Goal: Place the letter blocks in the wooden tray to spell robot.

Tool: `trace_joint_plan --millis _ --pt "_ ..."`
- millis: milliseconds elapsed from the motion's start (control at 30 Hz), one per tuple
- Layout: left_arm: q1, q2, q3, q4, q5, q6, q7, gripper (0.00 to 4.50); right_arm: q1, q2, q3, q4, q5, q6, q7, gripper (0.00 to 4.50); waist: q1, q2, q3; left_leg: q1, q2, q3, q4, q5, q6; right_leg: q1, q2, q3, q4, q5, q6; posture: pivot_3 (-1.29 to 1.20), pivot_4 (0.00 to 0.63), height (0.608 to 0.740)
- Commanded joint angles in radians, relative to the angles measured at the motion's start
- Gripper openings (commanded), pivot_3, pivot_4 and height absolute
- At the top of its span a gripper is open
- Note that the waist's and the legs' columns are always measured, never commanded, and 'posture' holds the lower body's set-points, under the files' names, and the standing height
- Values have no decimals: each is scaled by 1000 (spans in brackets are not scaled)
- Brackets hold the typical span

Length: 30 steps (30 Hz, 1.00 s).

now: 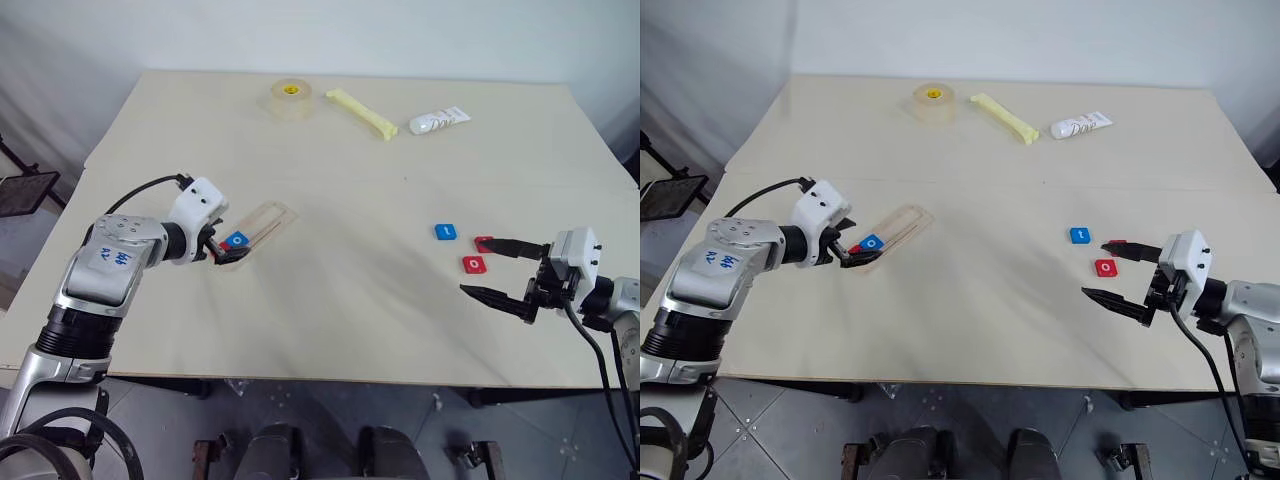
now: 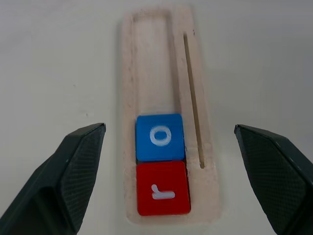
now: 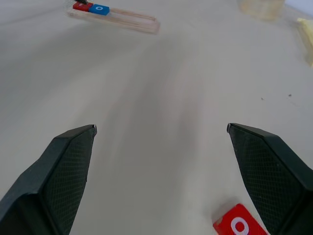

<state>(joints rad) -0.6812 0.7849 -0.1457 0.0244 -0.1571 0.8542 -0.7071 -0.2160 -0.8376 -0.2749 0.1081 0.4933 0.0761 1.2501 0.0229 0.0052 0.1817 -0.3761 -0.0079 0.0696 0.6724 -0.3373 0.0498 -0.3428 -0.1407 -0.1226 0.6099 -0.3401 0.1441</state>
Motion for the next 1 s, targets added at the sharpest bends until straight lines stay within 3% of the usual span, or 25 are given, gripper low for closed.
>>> trace_joint_plan --millis 33,533,1000 --pt "-48 21 -24 21 28 17 -30 4500 17 -28 -42 -50 16 11 -6 4483 1 0 0 0 0 0 1 0 0 0 0 0 0 0 0 0 150 740" --pt "-103 -42 -93 175 85 35 -54 4500 42 -37 -61 -85 17 34 -24 4483 6 0 0 -9 0 -6 11 0 0 -1 1 -3 1 0 0 0 150 740" --pt "-105 -22 -107 89 102 110 -79 4500 40 -47 -57 -87 13 40 -33 4483 4 0 0 -10 0 -7 11 0 0 -2 1 -4 1 0 0 0 150 740"
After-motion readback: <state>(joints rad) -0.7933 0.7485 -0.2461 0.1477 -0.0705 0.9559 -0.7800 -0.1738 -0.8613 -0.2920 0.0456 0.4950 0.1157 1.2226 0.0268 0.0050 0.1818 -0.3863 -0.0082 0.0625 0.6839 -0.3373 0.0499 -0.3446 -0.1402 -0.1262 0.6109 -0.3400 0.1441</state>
